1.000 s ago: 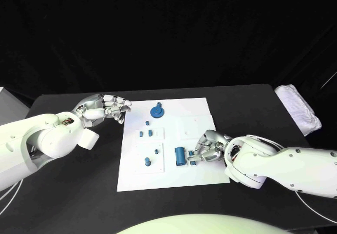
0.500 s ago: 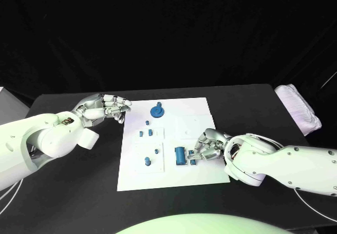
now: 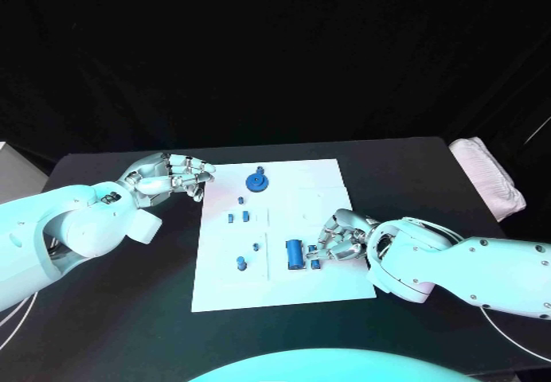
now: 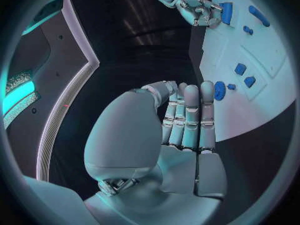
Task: Assemble the parts on the task board
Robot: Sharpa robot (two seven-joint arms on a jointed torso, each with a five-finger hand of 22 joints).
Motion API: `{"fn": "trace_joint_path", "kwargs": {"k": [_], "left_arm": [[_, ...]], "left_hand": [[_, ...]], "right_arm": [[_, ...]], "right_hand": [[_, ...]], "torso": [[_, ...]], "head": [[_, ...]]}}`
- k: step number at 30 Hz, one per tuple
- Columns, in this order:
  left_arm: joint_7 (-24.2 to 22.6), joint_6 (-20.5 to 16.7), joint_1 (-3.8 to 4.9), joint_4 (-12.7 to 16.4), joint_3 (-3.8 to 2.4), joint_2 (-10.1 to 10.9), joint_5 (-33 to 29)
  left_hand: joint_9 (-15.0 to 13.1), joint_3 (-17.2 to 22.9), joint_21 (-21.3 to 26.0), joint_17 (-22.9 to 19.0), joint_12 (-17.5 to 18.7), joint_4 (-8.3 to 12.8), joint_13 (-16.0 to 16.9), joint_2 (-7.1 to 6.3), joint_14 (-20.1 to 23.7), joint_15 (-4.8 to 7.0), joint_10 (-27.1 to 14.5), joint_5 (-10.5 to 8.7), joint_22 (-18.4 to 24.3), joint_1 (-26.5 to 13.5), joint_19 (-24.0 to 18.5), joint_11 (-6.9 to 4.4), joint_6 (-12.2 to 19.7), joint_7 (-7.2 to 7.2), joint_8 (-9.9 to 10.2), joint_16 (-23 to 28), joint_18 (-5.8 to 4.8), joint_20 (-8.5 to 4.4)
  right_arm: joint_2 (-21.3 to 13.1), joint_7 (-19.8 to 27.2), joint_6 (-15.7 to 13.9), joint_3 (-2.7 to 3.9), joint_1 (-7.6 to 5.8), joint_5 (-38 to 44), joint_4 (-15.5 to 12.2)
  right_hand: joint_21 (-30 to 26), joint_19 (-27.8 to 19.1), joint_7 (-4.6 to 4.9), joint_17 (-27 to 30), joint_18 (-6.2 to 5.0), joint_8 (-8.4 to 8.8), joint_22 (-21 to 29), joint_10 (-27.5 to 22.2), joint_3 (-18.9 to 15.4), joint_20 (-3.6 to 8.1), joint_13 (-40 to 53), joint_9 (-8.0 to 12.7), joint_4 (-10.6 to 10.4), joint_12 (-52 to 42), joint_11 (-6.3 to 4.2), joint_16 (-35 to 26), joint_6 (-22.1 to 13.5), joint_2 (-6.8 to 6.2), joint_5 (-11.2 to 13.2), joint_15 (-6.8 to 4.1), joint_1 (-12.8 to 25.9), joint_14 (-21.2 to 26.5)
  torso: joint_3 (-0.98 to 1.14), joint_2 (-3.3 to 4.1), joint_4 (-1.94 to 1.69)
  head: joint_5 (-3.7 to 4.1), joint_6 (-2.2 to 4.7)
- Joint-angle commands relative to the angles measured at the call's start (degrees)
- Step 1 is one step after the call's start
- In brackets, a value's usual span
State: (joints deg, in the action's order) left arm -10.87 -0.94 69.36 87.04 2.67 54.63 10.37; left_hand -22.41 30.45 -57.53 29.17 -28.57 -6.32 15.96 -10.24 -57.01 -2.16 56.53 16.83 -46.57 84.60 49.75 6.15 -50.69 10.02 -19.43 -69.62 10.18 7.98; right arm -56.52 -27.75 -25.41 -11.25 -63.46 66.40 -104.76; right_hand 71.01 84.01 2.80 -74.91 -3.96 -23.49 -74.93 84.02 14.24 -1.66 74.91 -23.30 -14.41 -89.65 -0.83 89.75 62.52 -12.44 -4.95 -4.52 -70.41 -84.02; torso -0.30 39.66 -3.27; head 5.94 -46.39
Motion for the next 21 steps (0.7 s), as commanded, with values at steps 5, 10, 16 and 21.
{"fn": "trace_joint_path", "kwargs": {"k": [5, 10, 16, 21], "left_arm": [[-0.23, 0.93, 0.01, 0.05, -0.03, -0.15, 0.25], [-0.21, 0.95, 0.01, 0.04, -0.02, -0.16, 0.27], [-0.08, 0.86, 0.01, 0.04, -0.01, -0.14, 0.28], [0.11, 0.88, 0.01, 0.04, 0.00, -0.11, 0.28]], "left_hand": [[-0.05, 0.34, -0.32, 0.07, -0.38, 0.03, -0.07, 0.42, -0.10, -0.13, -0.50, 0.20, -0.05, 0.04, 0.01, -0.07, 0.12, 0.03, -0.01, 0.18, 0.40, 0.02], [-0.05, 0.34, -0.32, 0.07, -0.38, 0.03, -0.07, 0.42, -0.10, -0.13, -0.50, 0.20, -0.05, 0.04, 0.01, -0.07, 0.12, 0.03, -0.01, 0.18, 0.40, 0.02], [-0.05, 0.34, -0.32, 0.07, -0.38, 0.03, -0.07, 0.42, -0.10, -0.13, -0.50, 0.20, -0.05, 0.04, 0.01, -0.07, 0.12, 0.03, -0.01, 0.18, 0.40, 0.02], [-0.07, 0.37, -0.36, 0.09, -0.42, 0.06, -0.08, 0.51, -0.12, -0.15, -0.55, 0.20, -0.08, -0.03, 0.01, -0.04, 0.15, 0.07, 0.00, 0.21, 0.39, 0.02]], "right_arm": [[-0.44, 3.43, -5.37, -0.10, 0.18, -2.20, -0.19], [-0.93, 4.30, -6.64, -0.07, 0.17, -2.85, -0.46], [-1.82, 4.32, -6.50, -0.04, 0.16, -2.69, -0.94], [-2.68, 3.57, -3.64, -0.03, 0.17, -2.10, -1.92]], "right_hand": [[0.02, 2.13, 0.18, -15.09, 0.74, -0.59, -8.29, 5.98, -5.28, 0.12, 15.09, -0.19, -2.26, -0.35, -0.33, 0.25, 0.00, 1.18, -0.22, -0.07, 3.25, -5.98], [-0.08, 2.19, 0.07, -15.09, 0.73, -1.07, -8.43, 5.98, -10.48, 0.16, 15.09, -0.40, -2.34, -0.35, -0.40, 0.25, -0.22, 3.64, -0.34, -0.14, 5.92, -5.98], [-0.14, 2.21, 0.07, -15.09, 0.73, -1.24, -8.48, 5.98, -12.41, 0.16, 15.09, -0.47, -2.36, -0.35, -0.41, 0.25, -0.32, 4.37, -0.37, -0.13, 6.33, -5.98], [-0.29, 2.20, 0.05, -15.09, 0.71, -1.36, -8.48, 5.98, -13.69, 0.16, 15.09, -0.51, -2.20, -0.35, -0.41, 0.25, -0.41, 4.71, -0.43, -0.14, 5.73, -5.98]], "torso": [[-0.02, -0.04, -0.02], [-0.04, -0.03, -0.05], [-0.06, -0.02, 0.00], [-0.05, -0.03, 0.02]], "head": [[0.06, 0.18], [0.08, 0.24], [0.02, 0.28], [-0.04, 0.32]]}}
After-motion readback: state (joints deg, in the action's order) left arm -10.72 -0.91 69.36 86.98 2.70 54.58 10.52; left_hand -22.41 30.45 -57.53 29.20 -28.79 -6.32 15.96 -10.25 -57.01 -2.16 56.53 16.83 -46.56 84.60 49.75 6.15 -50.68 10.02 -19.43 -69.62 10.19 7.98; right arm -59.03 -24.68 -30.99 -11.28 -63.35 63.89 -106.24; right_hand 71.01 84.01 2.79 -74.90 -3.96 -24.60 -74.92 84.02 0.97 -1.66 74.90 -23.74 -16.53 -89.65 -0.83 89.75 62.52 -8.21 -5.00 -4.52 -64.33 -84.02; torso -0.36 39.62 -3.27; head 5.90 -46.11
